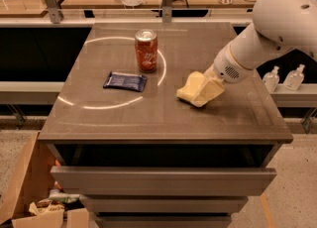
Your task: Pick sponge
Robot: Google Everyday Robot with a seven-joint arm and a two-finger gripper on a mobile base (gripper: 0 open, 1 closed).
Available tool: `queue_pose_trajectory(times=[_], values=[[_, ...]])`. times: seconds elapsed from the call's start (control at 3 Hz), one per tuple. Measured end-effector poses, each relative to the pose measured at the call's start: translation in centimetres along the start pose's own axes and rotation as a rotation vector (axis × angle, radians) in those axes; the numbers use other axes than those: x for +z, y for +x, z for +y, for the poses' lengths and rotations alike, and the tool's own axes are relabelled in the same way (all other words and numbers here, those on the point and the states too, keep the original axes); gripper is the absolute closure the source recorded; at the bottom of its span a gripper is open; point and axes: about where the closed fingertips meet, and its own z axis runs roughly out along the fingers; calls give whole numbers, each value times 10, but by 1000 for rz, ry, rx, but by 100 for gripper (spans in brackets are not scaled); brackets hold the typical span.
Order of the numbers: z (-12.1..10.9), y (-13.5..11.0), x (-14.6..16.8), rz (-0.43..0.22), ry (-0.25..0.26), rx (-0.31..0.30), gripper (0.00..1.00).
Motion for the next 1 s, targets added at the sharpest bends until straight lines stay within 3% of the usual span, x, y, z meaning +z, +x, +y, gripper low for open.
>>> queue_pose_trajectory(times=[0.33,0.67,1.0], values=[[0,-25,-26,-137,3,-15,96],[-6,-40,-68,-266,67,-30,100],[-6,-40,-68,-266,67,-30,100]])
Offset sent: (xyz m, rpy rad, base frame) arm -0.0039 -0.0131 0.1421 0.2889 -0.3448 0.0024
